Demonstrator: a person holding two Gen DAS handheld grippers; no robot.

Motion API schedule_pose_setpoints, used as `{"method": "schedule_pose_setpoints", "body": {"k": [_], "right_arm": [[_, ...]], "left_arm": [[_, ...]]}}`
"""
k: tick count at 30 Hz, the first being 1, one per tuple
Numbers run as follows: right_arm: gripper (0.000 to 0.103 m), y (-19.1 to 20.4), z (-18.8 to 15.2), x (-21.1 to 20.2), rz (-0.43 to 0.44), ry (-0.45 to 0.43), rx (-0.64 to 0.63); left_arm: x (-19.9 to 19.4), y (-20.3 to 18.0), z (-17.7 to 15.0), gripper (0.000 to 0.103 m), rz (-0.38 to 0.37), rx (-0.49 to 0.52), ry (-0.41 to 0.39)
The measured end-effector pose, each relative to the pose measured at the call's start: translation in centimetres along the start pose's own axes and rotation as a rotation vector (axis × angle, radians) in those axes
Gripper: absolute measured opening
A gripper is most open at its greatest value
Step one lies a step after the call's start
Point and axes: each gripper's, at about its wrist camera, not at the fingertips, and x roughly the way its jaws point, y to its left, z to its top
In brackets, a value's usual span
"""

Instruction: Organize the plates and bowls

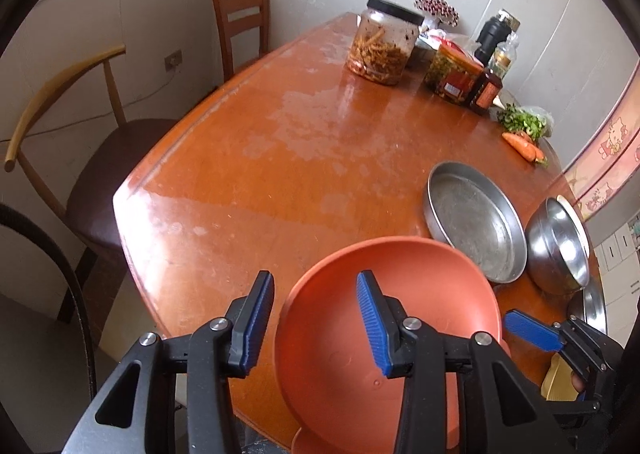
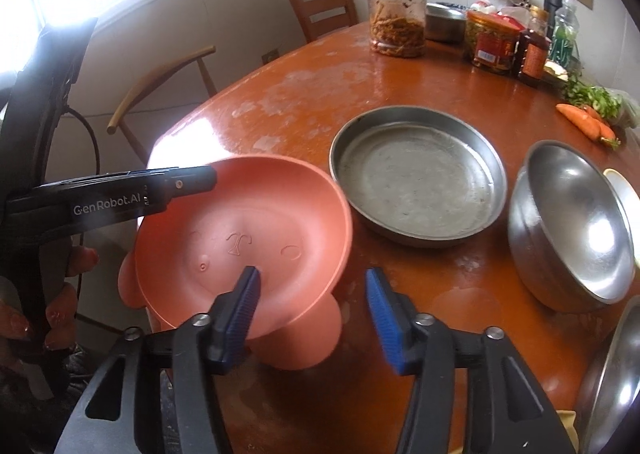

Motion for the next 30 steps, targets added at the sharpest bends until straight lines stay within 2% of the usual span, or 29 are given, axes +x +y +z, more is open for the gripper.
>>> {"method": "schedule_pose_setpoints", "body": {"k": [5,7,9,11,21,30], "right_arm": [[0.061,-0.8,-0.3,-2.6,-0.031,-0.075,0.013],[0.062,-1.3,-0.5,-4.0,-0.034,-0.113,0.024],[0.070,-1.6,-0.7,-5.2,-0.044,-0.139,0.034],[0.071,-2.1,-1.1,-6.6,-0.059,-0.173,0.041],[0.072,-5.0,-4.8,-13.3,-0.126,-0.292,0.074],[0.072,-8.5,-9.1,-17.2,-0.177,-0.325,0.162]], "left_arm": [[-2.8,-1.0,0.0,0.061,0.011,0.018,-0.078],[-3.7,-1.9,0.0,0.062,0.004,0.032,-0.099],[-4.4,-3.0,-0.1,0.064,0.001,0.052,-0.112],[-4.9,-4.3,-0.3,0.064,-0.007,0.073,-0.121],[-6.1,-12.0,-3.3,0.065,-0.093,0.220,-0.108],[-5.9,-17.7,-6.1,0.065,-0.142,0.336,-0.067]]}}
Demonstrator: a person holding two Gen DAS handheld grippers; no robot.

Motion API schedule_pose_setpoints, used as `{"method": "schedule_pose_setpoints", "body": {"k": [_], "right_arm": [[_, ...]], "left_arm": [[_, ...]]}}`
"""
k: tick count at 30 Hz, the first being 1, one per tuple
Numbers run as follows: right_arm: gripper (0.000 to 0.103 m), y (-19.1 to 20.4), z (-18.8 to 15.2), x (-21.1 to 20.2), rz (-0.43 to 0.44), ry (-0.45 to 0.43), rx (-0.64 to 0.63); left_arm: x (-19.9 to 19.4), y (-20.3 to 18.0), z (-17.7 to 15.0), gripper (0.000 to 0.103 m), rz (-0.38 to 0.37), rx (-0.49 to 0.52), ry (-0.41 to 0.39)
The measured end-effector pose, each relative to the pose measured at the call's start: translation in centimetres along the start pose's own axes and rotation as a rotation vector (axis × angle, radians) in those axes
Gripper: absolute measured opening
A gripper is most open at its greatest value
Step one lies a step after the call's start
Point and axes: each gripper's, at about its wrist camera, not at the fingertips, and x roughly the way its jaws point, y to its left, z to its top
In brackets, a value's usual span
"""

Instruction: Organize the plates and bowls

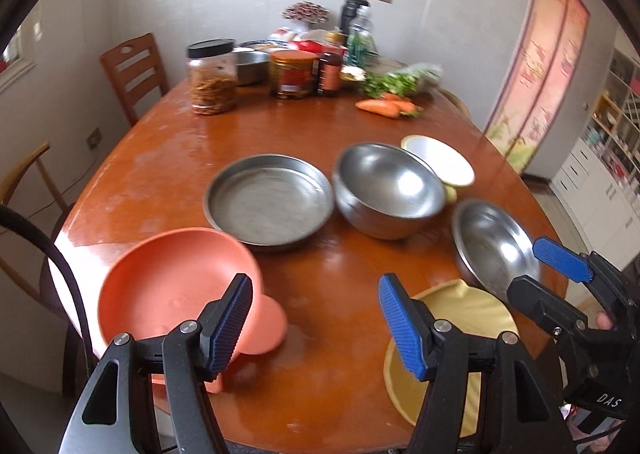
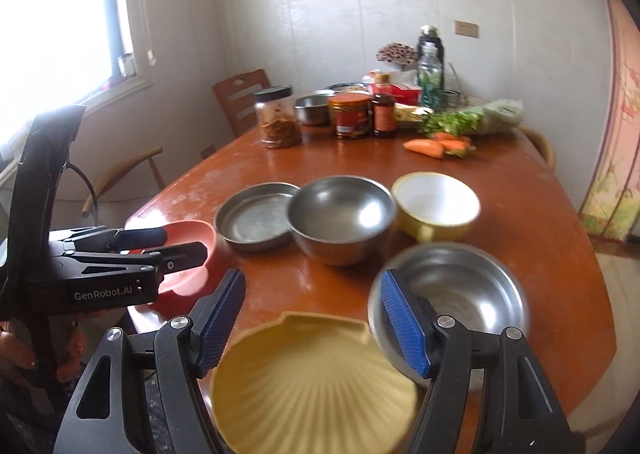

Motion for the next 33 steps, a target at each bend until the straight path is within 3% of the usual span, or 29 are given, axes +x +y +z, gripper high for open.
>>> {"method": "schedule_pose_setpoints", "body": {"k": [13,21,28,33], "right_arm": [[0.072,-4.7,-6.0,-1.9,-0.079,0.106,0.126],[0.072,-4.9,-8.2,-1.9,-0.058,0.125,0.148],[0.072,-4.6,-9.3,0.9,-0.008,0.199,0.160],[0.060,-3.8,-9.2,1.5,-0.016,0.188,0.104]], "left_arm": [[2.0,-3.5,-3.1,0.065,-0.060,0.079,0.093],[3.3,-3.5,-4.6,0.065,-0.062,0.065,0.137],[3.9,-3.9,-5.2,0.065,-0.066,0.075,0.157],[4.9,-3.9,-5.6,0.065,-0.064,0.071,0.180]]}}
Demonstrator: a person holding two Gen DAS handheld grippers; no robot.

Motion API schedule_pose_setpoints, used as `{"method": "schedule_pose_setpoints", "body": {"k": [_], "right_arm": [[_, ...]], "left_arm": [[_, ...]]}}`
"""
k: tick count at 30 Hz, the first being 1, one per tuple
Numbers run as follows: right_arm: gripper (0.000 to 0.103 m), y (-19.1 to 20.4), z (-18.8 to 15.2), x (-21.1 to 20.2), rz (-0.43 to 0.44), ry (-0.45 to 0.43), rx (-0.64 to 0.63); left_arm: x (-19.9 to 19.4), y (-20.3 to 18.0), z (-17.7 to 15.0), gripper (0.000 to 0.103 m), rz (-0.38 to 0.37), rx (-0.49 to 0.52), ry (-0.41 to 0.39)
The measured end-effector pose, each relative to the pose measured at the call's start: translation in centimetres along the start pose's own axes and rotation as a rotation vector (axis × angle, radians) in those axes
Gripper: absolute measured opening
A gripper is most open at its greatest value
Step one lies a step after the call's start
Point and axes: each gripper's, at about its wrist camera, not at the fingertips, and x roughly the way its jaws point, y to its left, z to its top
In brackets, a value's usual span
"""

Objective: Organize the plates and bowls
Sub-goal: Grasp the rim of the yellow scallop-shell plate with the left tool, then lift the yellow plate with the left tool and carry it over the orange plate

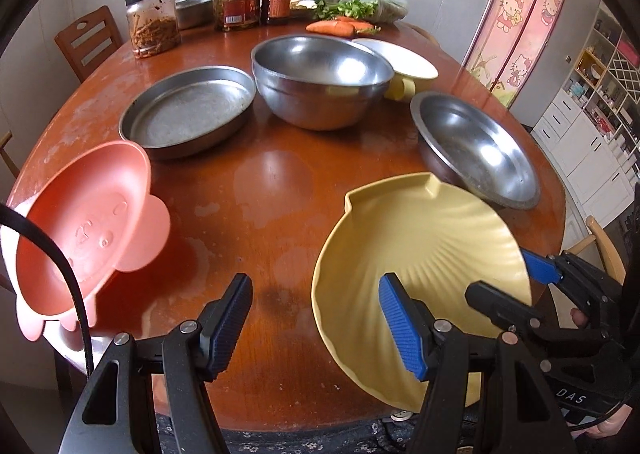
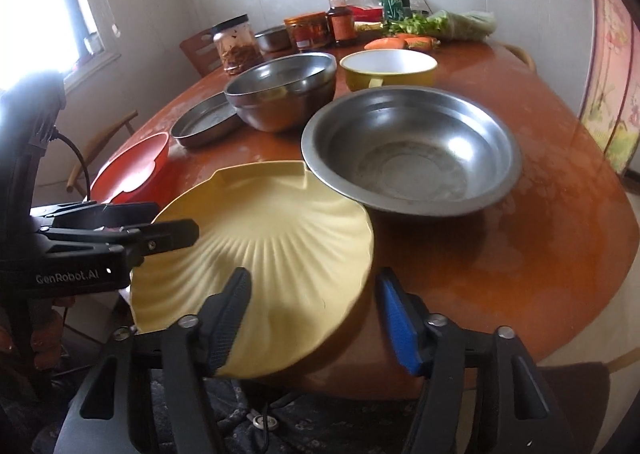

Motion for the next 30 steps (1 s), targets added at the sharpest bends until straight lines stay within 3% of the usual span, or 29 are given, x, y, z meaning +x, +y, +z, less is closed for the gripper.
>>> {"method": "schedule_pose_setpoints", "body": {"k": [5,14,16,18,24,30], "right_arm": [[0.052,-0.1,0.0,0.2,-0.001,-0.008,-0.010],[0.051,-1.6,0.1,-0.2,-0.013,-0.009,0.048],[0.041,-0.9,0.2,0.0,-0.005,-0.010,0.021],[0.030,0.0,0.2,0.2,0.012,-0.004,-0.015],[0.030,1.4,0.4,0.6,-0.039,-0.003,-0.065],[0.030,2.5,1.2,0.6,-0.022,-0.004,-0.073]], "left_arm": [[0.3,-0.2,-0.2,0.065,0.014,0.008,-0.007],[0.3,-0.5,-0.6,0.065,0.011,0.026,-0.031],[0.1,-0.7,-0.8,0.065,-0.009,0.026,-0.037],[-0.1,-0.8,-0.8,0.055,-0.035,0.029,-0.042],[-0.5,0.1,-1.1,0.044,-0.055,-0.009,-0.056],[-1.9,1.4,-1.3,0.044,-0.025,-0.035,-0.097]]}}
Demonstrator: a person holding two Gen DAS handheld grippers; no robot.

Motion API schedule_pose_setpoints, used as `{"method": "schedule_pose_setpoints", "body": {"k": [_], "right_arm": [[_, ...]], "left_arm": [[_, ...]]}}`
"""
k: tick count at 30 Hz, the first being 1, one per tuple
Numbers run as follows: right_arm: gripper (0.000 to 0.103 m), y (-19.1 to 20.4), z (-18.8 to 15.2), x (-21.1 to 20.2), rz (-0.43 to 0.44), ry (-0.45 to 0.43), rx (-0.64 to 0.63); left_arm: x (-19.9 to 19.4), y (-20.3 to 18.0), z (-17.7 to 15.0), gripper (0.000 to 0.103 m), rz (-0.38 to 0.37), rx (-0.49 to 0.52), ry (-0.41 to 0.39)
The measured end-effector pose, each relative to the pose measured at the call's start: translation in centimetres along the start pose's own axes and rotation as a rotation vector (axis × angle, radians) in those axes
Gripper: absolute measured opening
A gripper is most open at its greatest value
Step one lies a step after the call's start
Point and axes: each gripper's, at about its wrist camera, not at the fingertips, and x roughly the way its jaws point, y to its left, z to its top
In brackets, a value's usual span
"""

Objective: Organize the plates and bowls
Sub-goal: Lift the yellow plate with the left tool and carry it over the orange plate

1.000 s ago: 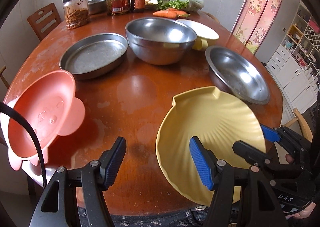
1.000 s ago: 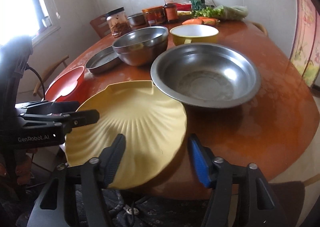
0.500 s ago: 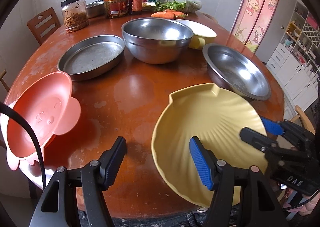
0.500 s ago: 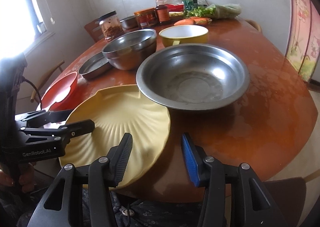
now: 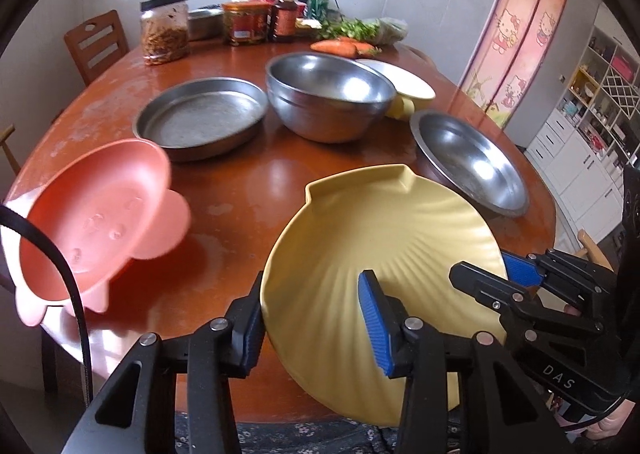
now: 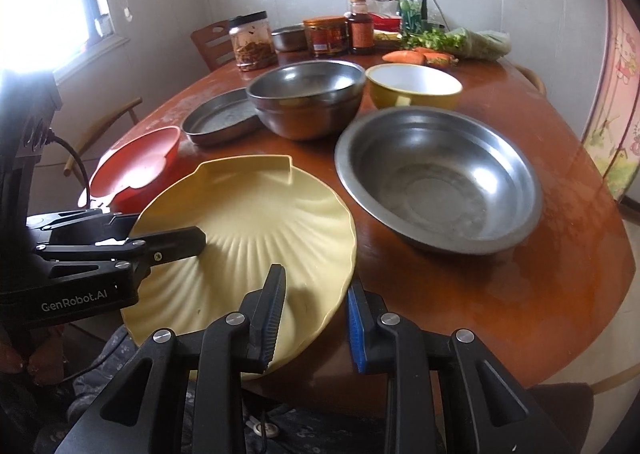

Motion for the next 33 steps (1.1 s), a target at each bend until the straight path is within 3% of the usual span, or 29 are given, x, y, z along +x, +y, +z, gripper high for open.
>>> {"method": "schedule_pose_setpoints", "body": {"k": [11,21,33], "right_arm": [[0.031,4.1,2.9,0.1,0.010,-0.057,-0.089],[0.031,8.7,6.1,0.1,0.069,-0.120,-0.180],[0.032,13.5,10.0,3.0,0.141,-0.124,-0.231]], "left_arm": [[-3.0,3.6,1.0,0.044,0.047,-0.062,-0.062],[-6.7,7.9,1.8,0.045,0.106,-0.129,-0.143],[-8.4,13.3,3.0,0.045,0.193,-0.170,-0.164]]}}
